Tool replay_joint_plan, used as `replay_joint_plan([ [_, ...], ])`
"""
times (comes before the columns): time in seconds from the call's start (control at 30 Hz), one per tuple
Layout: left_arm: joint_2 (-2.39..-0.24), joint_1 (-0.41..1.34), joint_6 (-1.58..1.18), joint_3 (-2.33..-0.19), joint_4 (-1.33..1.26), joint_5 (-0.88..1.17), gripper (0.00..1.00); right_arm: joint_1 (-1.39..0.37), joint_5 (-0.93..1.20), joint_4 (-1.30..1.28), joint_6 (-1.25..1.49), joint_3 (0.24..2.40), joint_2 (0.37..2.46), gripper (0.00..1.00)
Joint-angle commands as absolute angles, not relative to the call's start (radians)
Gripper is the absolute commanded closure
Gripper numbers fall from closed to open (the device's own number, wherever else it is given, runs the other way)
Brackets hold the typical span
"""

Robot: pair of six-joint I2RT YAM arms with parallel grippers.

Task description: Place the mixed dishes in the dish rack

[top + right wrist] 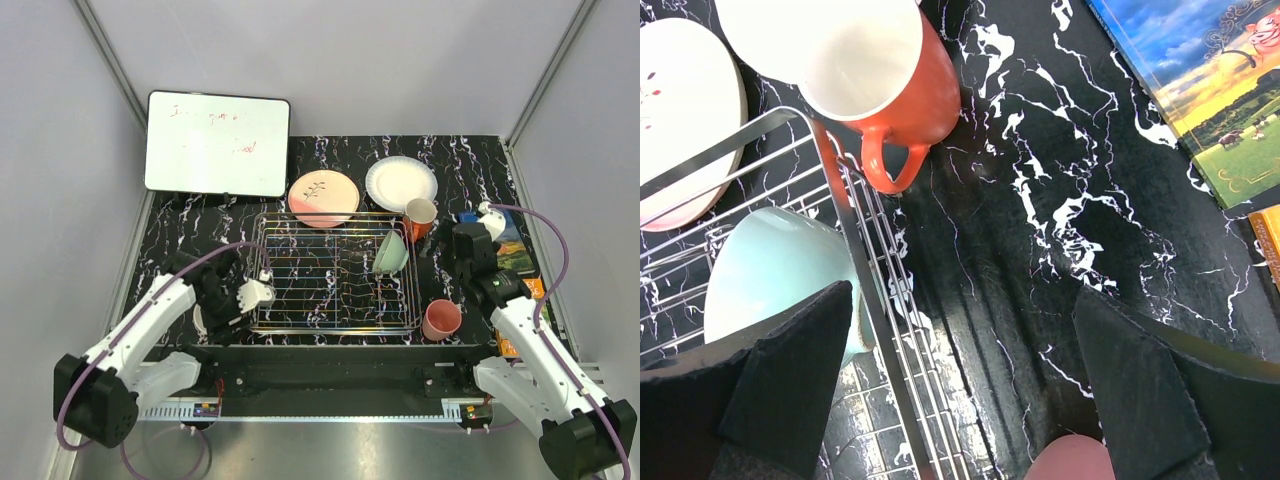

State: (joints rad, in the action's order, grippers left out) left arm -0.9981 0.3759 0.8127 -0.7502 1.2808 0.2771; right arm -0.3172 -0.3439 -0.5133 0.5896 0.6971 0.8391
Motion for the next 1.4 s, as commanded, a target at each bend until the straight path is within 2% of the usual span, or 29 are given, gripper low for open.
replay_joint_plan([
  [0.0,-1.109,0.387,0.712,-0.755,1.240,0.226,0.41,-0.325,-0.382,-0.492,0.584,0.703,0.821,0.00],
  [0.03,-1.132,0.385,0.698,-0.750,1.232,0.206,0.52,-0.325,-0.380,-0.491,0.587,0.701,0.816,0.00],
  [0.23,-1.189,0.387,0.635,-0.761,1.201,0.186,0.60,-0.325,-0.385,-0.500,0.584,0.692,0.795,0.00],
  [0.33,-1.181,0.388,0.624,-0.762,1.181,0.178,0.59,-0.325,-0.385,-0.500,0.583,0.687,0.787,0.00],
  [0.47,-1.169,0.387,0.609,-0.746,1.151,0.158,0.71,-0.327,-0.384,-0.500,0.584,0.681,0.781,0.00],
  [0.6,-1.138,0.387,0.600,-0.723,1.099,0.117,0.74,-0.327,-0.379,-0.499,0.581,0.683,0.779,0.00],
  [0.73,-1.115,0.377,0.592,-0.706,1.043,0.034,0.74,-0.327,-0.371,-0.494,0.577,0.683,0.776,0.00],
  [0.97,-1.166,0.305,0.588,-0.732,0.986,0.011,0.73,-0.327,-0.356,-0.486,0.575,0.683,0.770,0.00],
  [1.1,-1.195,0.278,0.581,-0.753,0.971,0.032,0.62,-0.325,-0.353,-0.488,0.577,0.676,0.767,0.00],
  [1.17,-1.209,0.278,0.575,-0.746,0.956,0.026,0.52,-0.325,-0.354,-0.488,0.575,0.676,0.765,0.00],
  [1.23,-1.215,0.278,0.577,-0.735,0.946,0.023,0.49,-0.327,-0.357,-0.491,0.574,0.673,0.759,0.00],
  [1.3,-1.223,0.278,0.575,-0.723,0.936,0.020,0.54,-0.327,-0.360,-0.492,0.572,0.670,0.755,0.00],
  [1.37,-1.226,0.278,0.574,-0.721,0.934,0.021,0.65,-0.325,-0.360,-0.492,0.572,0.670,0.755,0.00],
])
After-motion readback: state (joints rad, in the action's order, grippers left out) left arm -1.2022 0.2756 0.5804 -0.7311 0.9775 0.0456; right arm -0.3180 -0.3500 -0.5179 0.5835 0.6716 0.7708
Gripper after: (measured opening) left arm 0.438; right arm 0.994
